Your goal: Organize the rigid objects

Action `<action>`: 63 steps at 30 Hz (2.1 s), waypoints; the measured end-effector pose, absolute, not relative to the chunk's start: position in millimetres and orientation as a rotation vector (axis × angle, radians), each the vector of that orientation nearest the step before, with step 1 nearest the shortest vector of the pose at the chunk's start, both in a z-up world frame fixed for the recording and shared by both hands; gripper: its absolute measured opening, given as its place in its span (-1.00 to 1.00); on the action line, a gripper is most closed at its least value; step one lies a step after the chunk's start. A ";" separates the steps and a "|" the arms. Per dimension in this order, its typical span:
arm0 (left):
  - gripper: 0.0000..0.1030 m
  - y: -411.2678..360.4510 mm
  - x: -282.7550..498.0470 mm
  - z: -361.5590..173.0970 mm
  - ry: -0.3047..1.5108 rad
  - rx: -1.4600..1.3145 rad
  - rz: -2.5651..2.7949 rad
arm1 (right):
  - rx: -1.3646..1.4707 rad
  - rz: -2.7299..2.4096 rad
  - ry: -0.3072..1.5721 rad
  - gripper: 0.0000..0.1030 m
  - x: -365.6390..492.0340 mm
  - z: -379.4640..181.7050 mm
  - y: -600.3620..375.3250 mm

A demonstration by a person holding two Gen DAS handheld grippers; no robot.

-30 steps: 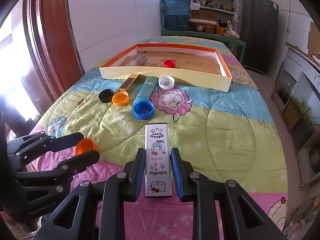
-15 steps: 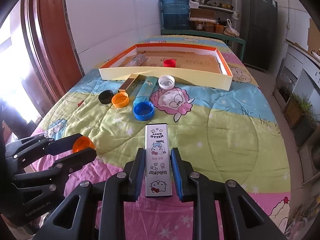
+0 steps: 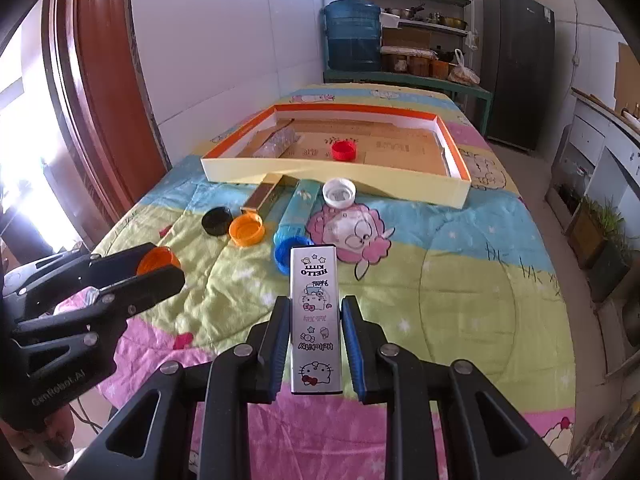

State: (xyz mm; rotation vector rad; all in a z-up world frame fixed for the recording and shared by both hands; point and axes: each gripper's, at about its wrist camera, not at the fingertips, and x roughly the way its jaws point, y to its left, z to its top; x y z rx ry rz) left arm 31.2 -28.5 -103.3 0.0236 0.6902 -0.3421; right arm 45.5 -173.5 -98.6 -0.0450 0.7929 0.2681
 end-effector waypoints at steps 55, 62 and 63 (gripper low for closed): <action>-0.40 -36.9 232.6 -12.2 0.606 -0.083 -0.268 | -0.055 0.229 0.608 -0.49 191.2 -18.4 -190.5; -0.40 -42.1 260.4 -47.5 0.656 -0.099 -0.269 | 0.036 0.205 0.643 -0.49 229.3 -37.3 -207.8; -0.40 -43.1 263.5 -52.4 0.660 -0.095 -0.265 | 0.042 0.202 0.646 -0.49 233.2 -39.9 -209.2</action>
